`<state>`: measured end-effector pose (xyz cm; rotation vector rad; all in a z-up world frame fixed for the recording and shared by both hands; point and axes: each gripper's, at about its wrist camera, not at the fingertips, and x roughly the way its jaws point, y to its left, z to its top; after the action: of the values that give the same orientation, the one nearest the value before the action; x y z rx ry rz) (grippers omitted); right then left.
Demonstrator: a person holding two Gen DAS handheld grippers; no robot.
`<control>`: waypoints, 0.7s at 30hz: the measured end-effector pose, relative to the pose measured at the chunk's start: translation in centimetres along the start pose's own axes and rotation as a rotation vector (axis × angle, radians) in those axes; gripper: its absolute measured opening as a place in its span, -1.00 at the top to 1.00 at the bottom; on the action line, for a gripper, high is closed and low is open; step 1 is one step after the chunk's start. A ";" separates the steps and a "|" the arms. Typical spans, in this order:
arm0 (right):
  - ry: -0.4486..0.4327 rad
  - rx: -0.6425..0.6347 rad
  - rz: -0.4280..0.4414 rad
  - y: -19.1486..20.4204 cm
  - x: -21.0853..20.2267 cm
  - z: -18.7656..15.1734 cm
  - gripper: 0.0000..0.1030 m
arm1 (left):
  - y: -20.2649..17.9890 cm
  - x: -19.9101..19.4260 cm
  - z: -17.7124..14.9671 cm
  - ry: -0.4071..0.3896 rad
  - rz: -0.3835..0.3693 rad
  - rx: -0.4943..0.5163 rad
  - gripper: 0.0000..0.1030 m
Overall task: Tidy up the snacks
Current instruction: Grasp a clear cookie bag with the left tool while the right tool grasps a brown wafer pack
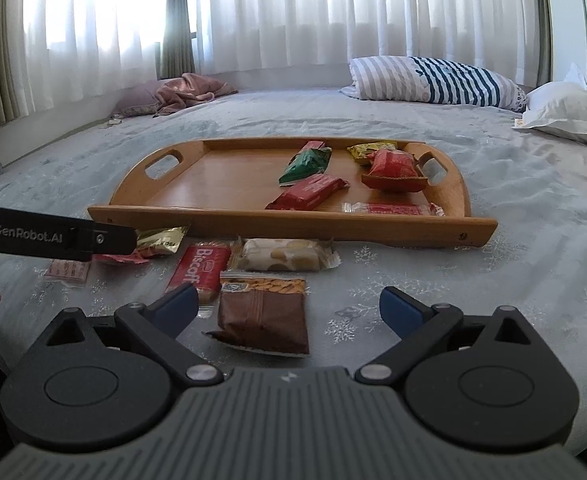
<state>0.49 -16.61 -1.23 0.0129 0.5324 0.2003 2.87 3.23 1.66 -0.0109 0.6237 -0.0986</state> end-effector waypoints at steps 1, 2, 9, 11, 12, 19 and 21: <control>0.000 -0.010 0.000 0.3 0.0 -0.1 -0.93 | 0.0 0.2 0.0 0.002 0.000 0.007 -0.80; 0.000 -0.023 -0.006 0.5 0.0 -0.1 -0.89 | 0.1 0.4 0.0 0.005 -0.003 0.014 -0.78; 0.007 -0.045 -0.003 1.4 0.2 -0.3 -0.64 | 0.2 1.6 -0.2 0.030 -0.028 0.038 -0.59; 0.008 -0.053 -0.004 1.7 0.2 -0.4 -0.58 | 0.2 1.7 -0.3 0.032 -0.027 0.045 -0.50; 0.007 -0.056 -0.002 1.8 0.3 -0.4 -0.55 | 0.3 1.8 -0.3 0.033 -0.030 0.044 -0.50; 0.018 -0.047 0.000 2.0 0.8 -0.2 -0.28 | 0.7 2.4 -0.4 0.055 -0.060 0.033 -0.38; 0.019 -0.043 0.003 2.1 0.9 -0.2 -0.18 | 0.8 2.8 -0.5 0.067 -0.076 0.025 -0.34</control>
<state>0.79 -14.42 -1.72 -0.0303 0.5467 0.2145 4.86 3.79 -0.39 -0.0074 0.6887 -0.1808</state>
